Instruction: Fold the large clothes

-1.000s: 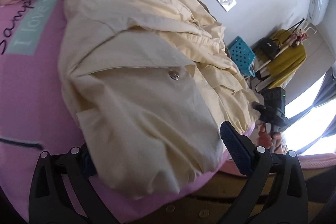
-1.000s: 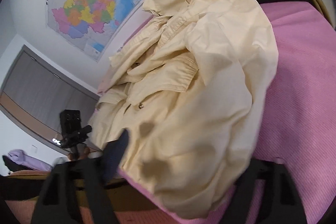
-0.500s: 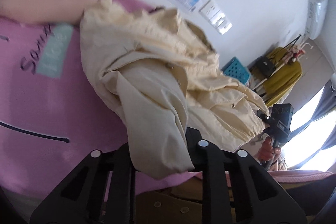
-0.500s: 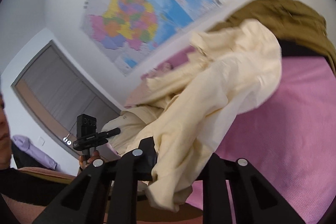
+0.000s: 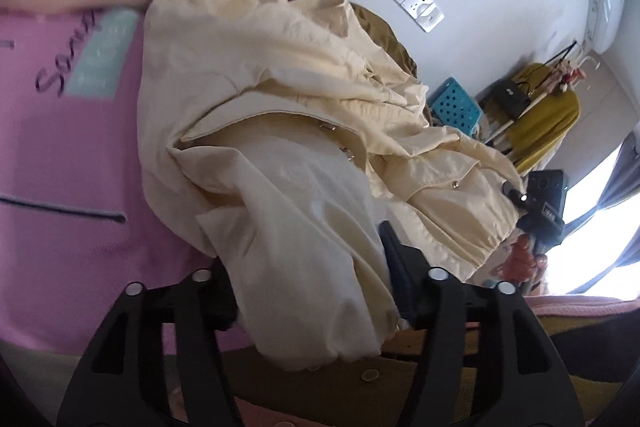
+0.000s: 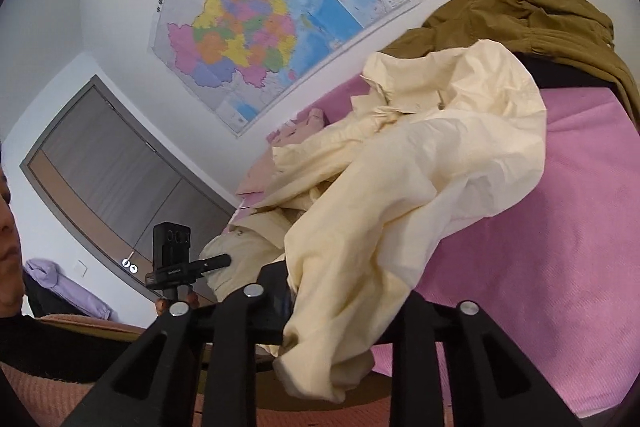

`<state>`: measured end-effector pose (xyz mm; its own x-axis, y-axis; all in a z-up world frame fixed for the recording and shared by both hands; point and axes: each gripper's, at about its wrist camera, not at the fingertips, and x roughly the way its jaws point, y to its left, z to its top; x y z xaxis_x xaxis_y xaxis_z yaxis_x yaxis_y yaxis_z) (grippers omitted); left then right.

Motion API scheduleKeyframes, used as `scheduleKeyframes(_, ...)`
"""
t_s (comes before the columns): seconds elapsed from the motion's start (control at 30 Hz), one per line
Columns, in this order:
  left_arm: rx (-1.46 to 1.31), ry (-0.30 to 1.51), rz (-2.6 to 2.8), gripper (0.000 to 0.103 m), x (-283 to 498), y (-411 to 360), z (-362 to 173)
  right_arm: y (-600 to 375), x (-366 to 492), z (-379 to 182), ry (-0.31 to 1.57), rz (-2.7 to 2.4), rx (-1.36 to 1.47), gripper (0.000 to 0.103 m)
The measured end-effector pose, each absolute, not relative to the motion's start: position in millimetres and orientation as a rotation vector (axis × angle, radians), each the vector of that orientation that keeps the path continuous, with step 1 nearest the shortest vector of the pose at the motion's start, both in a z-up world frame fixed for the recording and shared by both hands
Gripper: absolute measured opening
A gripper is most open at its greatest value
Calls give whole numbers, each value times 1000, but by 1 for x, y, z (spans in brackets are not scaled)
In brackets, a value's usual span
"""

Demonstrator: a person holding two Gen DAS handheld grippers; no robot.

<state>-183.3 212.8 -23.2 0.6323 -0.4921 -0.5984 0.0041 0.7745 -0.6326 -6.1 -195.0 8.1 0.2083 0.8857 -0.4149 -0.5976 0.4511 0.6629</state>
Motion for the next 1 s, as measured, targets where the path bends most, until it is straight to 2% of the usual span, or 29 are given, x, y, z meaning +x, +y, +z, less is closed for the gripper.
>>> scheduleKeyframes(0.1, -645, 887, -294, 66, -181, 211, -33, -194, -9, 1, 884, 1064, 387, 38)
scheduleKeyframes(0.13, -655, 897, -292, 63, -179, 210, -36, -192, -10, 0, 889, 1062, 384, 38)
scheduleKeyframes(0.17, -657, 902, -287, 57, -179, 210, -37, -192, -11, -1, 893, 1061, 379, 38)
scheduleKeyframes(0.2, -664, 900, -293, 41, -179, 210, -37, -191, -12, -3, 898, 1059, 373, 38)
scheduleKeyframes(0.23, -683, 890, -310, 33, -180, 212, -35, -191, -13, -3, 900, 1056, 375, 37)
scheduleKeyframes(0.3, -686, 878, -311, 29, -181, 215, -29, -194, -16, 0, 881, 1052, 374, 27)
scheduleKeyframes(0.43, -693, 843, -309, 24, -184, 222, -12, -200, -12, 14, 840, 1052, 440, 22)
scheduleKeyframes(0.77, -671, 815, -321, 24, -173, 242, 27, -183, 33, 64, 771, 1042, 487, 20)
scheduleKeyframes(1.0, -586, 814, -282, 24, -153, 241, 55, -169, 66, 79, 756, 1019, 518, 20)
